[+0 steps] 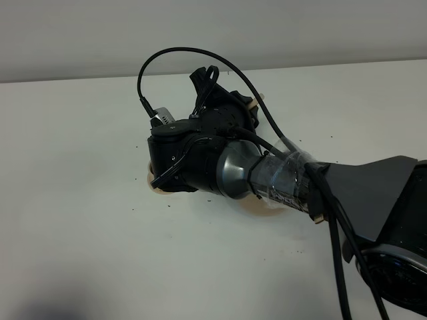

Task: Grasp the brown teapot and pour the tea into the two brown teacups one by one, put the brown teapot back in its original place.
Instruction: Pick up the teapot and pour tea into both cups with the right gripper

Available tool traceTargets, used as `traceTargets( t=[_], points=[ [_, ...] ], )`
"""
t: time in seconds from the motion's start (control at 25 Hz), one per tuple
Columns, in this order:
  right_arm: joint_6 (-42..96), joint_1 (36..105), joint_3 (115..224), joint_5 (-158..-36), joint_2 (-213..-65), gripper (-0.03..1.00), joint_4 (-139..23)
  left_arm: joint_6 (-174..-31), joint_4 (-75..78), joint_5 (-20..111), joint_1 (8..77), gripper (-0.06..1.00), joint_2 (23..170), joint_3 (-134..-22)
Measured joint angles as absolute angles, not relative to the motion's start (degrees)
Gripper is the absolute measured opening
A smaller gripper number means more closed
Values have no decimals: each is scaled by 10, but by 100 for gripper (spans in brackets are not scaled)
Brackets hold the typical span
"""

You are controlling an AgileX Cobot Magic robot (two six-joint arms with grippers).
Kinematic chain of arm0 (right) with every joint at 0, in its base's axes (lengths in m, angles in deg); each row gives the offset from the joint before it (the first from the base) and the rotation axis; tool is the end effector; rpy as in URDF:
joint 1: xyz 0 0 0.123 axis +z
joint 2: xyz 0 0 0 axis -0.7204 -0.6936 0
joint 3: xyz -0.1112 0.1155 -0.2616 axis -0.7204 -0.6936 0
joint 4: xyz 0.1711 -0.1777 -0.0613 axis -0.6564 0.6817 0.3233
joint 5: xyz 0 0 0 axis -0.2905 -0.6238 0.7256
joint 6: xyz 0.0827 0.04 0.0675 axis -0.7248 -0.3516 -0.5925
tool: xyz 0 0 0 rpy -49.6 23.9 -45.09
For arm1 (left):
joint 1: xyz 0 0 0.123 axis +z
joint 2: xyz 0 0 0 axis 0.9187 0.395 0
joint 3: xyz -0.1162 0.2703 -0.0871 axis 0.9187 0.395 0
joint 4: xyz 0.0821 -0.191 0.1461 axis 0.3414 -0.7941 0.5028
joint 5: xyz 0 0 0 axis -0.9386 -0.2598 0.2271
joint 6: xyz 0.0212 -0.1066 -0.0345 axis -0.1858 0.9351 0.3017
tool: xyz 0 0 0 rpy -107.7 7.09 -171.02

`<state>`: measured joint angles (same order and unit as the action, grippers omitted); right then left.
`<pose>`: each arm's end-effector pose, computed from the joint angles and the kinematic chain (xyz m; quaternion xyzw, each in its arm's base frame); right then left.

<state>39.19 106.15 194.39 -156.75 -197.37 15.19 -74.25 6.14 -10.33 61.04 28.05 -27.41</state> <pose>0.3310 0.3806 0.1944 -0.7523 0.4260 -0.4920 0.1020 0.0055 -0.0161 0.2724 0.0833 0.8589 -0.0802 0.4989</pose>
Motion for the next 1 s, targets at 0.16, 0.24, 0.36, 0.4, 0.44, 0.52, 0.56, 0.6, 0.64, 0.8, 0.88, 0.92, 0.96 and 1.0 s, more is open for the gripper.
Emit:
traceTargets(
  t=[0.16, 0.24, 0.36, 0.4, 0.44, 0.52, 0.56, 0.6, 0.64, 0.8, 0.88, 0.92, 0.96, 1.0],
  points=[
    [392, 1062, 1944, -1568, -1974, 11, 152, -743, 61, -103, 610, 23, 281, -274],
    [392, 1062, 1944, -1568, -1974, 11, 152, -743, 61, -103, 610, 23, 281, -274],
    [392, 1062, 1944, -1568, -1974, 11, 152, -743, 61, -103, 610, 23, 281, -274],
    [392, 1062, 1944, -1568, -1974, 11, 152, -743, 61, -103, 610, 23, 281, -274],
    [392, 1062, 1944, -1568, -1974, 11, 152, -743, 61, -103, 610, 23, 281, -274],
    [392, 1062, 1944, -1568, -1974, 11, 152, -743, 61, -103, 610, 23, 281, -274],
    [392, 1062, 1944, -1568, -1974, 11, 152, -743, 61, -103, 610, 23, 281, -274],
    [392, 1062, 1944, -1568, -1974, 11, 152, -743, 61, -103, 610, 23, 281, -274],
    [392, 1062, 1944, -1568, -1974, 11, 152, -743, 61, -103, 610, 23, 281, -274],
    [392, 1062, 1944, -1568, -1974, 11, 152, -743, 61, -103, 610, 23, 281, -274],
    [391, 1062, 1944, -1568, -1974, 11, 152, -743, 61, -103, 610, 23, 281, -274],
    [391, 1062, 1944, -1568, -1974, 11, 152, -743, 61, -103, 610, 23, 281, -274],
    [391, 1062, 1944, -1568, -1974, 11, 152, -743, 61, -103, 610, 23, 281, -274],
    [391, 1062, 1944, -1568, -1974, 11, 152, -743, 61, -103, 610, 23, 281, -274]
  ],
)
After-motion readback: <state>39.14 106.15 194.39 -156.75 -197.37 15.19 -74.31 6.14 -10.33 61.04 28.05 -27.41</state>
